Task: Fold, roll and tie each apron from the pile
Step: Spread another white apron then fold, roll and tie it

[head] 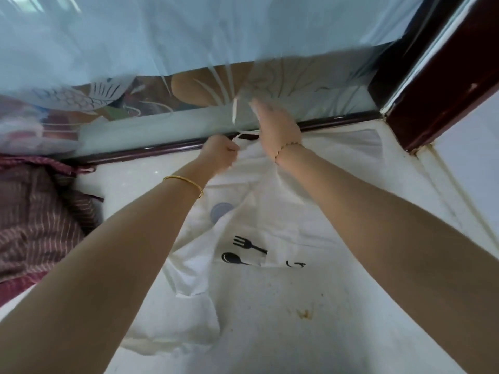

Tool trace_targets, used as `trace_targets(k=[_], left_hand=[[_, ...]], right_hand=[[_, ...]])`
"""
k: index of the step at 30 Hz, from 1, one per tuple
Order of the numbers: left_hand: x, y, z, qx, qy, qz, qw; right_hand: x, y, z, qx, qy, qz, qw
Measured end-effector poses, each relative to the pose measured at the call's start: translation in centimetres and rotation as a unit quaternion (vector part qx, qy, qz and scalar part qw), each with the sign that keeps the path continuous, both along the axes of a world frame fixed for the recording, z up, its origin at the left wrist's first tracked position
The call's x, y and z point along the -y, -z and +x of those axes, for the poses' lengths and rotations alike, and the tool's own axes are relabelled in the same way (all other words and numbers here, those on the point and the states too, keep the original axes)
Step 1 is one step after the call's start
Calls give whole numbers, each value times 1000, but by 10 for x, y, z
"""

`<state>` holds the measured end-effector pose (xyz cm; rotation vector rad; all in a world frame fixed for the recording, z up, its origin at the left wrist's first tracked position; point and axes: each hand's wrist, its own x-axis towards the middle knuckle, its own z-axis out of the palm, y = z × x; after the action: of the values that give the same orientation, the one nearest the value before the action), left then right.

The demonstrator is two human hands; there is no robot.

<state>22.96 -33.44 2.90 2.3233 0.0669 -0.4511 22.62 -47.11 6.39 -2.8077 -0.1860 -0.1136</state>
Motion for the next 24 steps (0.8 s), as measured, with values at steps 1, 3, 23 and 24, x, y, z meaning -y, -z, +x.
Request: trace_targets(k=[1, 3, 23, 24], left_hand=[[-5, 6, 9, 18, -25, 16, 999], [-14, 18, 17, 6, -20, 42, 999], [-37, 77, -195, -155, 157, 425, 878], [-42, 75, -201, -173, 154, 432, 871]], right_hand=[[5, 9, -4, -3, 13, -15, 1000], [16, 29, -17, -38, 45, -13, 998], [9, 122, -171, -323, -57, -232, 916], [10, 123, -174, -332, -50, -231, 913]])
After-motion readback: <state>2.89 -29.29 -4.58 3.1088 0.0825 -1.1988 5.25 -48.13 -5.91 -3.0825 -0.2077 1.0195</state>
